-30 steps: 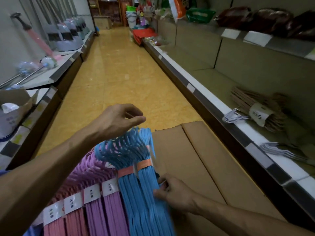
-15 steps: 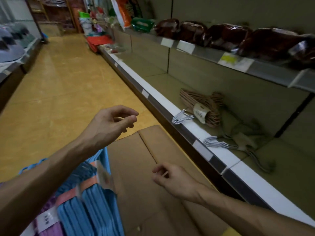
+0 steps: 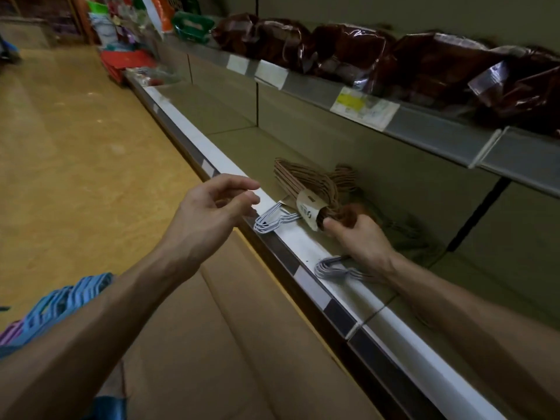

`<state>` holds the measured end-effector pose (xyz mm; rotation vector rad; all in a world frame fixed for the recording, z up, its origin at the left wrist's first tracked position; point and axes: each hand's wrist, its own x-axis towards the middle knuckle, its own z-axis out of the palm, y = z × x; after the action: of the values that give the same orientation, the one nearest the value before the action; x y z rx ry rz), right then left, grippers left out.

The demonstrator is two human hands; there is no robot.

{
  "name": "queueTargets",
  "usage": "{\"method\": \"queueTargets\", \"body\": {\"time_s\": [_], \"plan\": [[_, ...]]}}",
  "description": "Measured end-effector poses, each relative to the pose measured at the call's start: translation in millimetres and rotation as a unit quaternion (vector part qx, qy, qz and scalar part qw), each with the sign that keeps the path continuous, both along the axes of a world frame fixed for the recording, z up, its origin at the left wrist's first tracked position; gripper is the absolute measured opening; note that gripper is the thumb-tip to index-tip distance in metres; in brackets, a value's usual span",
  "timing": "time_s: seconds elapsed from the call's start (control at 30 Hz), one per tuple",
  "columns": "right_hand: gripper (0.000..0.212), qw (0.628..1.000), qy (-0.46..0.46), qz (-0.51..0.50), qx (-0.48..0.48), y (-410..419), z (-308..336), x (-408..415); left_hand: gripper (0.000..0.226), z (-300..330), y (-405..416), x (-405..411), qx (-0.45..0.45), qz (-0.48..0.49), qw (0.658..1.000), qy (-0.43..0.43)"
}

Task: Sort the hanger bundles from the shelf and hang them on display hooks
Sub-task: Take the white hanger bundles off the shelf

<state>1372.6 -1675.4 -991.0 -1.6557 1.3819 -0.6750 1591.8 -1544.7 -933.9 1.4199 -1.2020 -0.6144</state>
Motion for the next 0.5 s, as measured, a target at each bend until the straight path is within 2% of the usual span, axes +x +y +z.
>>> {"method": "queueTargets", "body": {"time_s": [0.07, 0.1, 0.17, 0.23, 0.27, 0.4, 0.5], "plan": [[0.059, 0.999, 0.022, -0.018, 0.034, -30, 0, 0, 0.014, -6, -15, -8, 0.006, -0.003, 1.0, 0.014], [0.063, 0.999, 0.028, -0.043, 0.011, -44, 0, 1, 0.014, -9, -21, -11, 0.009, -0.005, 1.0, 0.018], [0.054, 0.995, 0.017, -0.085, -0.051, -73, -2, 5, 0.013, -16, -31, -16, 0.013, -0.011, 1.0, 0.022], [0.03, 0.995, -0.023, -0.078, -0.052, -95, -6, 11, 0.013, -23, -40, -18, 0.016, -0.015, 0.999, 0.025], [0.024, 0.996, -0.044, -0.067, -0.035, -105, -8, 15, 0.013, -26, -45, -19, 0.017, -0.014, 0.999, 0.028], [0.042, 0.99, -0.092, -0.06, 0.083, -131, -19, 30, 0.013, -39, -61, -21, 0.023, -0.004, 0.998, 0.052], [0.039, 0.979, -0.108, -0.055, 0.164, -136, -25, 38, 0.014, -48, -69, -25, 0.029, 0.001, 0.998, 0.061]]}}
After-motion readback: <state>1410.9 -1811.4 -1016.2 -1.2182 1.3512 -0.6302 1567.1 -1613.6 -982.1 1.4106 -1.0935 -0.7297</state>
